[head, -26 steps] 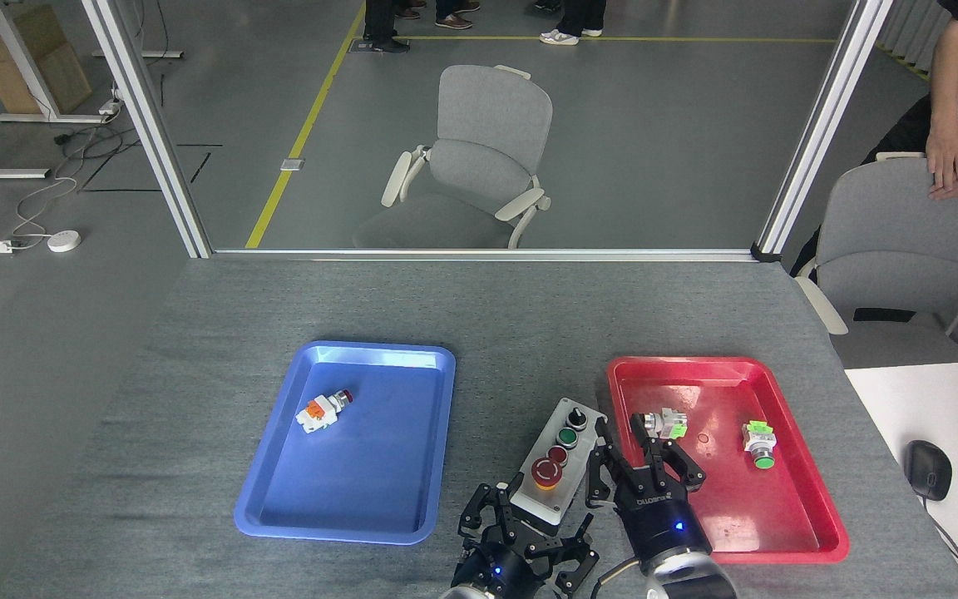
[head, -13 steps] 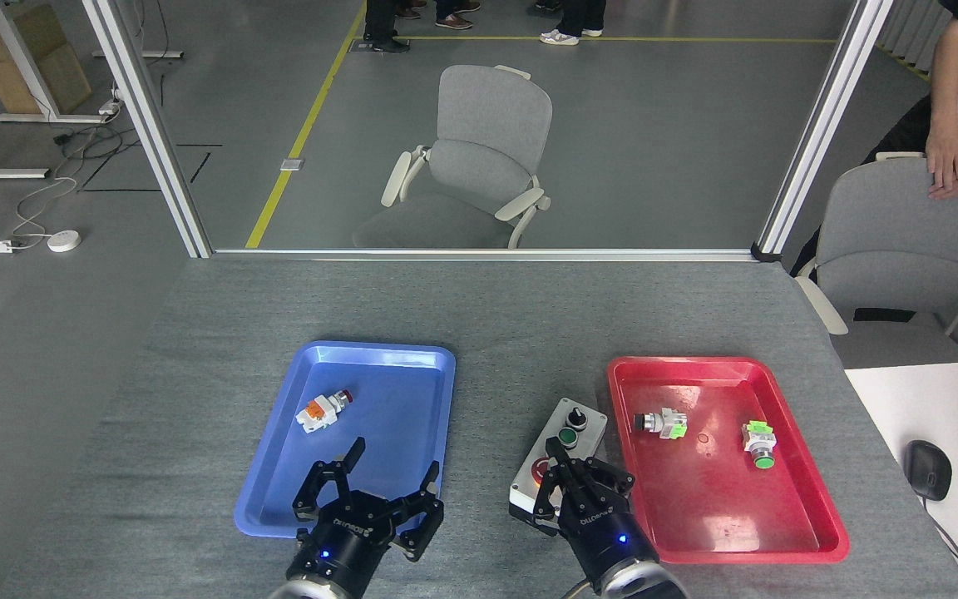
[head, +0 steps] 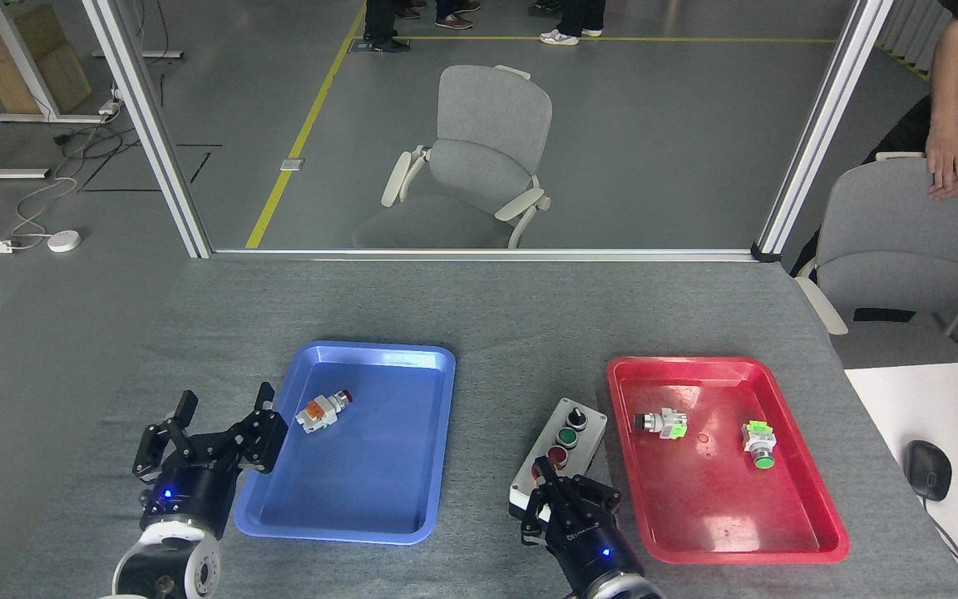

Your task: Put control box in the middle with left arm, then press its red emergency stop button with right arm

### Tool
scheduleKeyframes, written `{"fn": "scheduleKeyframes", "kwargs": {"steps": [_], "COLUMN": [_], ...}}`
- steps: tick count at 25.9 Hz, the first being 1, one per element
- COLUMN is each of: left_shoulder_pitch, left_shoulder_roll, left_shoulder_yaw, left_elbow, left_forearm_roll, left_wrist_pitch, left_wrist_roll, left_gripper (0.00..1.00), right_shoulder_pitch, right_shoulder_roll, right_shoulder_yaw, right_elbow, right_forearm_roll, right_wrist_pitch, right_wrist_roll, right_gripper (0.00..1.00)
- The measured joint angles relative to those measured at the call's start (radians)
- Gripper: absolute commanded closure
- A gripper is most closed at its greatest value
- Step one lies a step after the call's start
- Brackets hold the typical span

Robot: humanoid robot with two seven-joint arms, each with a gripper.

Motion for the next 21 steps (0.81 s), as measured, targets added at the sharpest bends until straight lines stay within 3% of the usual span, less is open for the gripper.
{"fn": "scheduleKeyframes", "kwargs": {"steps": [7, 14, 16, 19, 21], "left_shoulder_pitch": [-0.014, -0.024, -0.026, -0.033, -0.039], "left_shoulder_roll": [0.002, 0.005, 0.005, 0.004, 0.004], "left_shoulder_yaw": [0.021, 0.025, 0.025, 0.025, 0.025], "left_elbow": [0.024, 0.027, 0.027, 0.027, 0.027], "left_forearm_roll": [0.005, 0.004, 0.003, 0.002, 0.001], "left_wrist_pitch": [-0.001, -0.001, 0.0, 0.0, 0.0], "left_wrist_roll": [0.003, -0.007, -0.007, -0.009, -0.009], "left_gripper": [0.01, 0.01, 0.01, 0.01, 0.01], "right_shoulder_pitch": [0.0, -0.001, -0.001, -0.002, -0.001], "right_shoulder_roll": [-0.002, 0.001, 0.001, -0.002, -0.006], "right_shoulder_yaw": [0.0, -0.027, -0.047, -0.085, -0.114], "right_elbow": [0.042, -0.048, -0.064, -0.075, -0.077], "right_forearm_roll": [0.001, -0.007, -0.008, -0.009, -0.013], "right_wrist_pitch": [0.013, 0.083, 0.097, 0.104, 0.109], "right_wrist_roll": [-0.041, 0.004, 0.002, -0.005, -0.013], "right_gripper": [1.0, 0.98, 0.81, 0.29, 0.06]}}
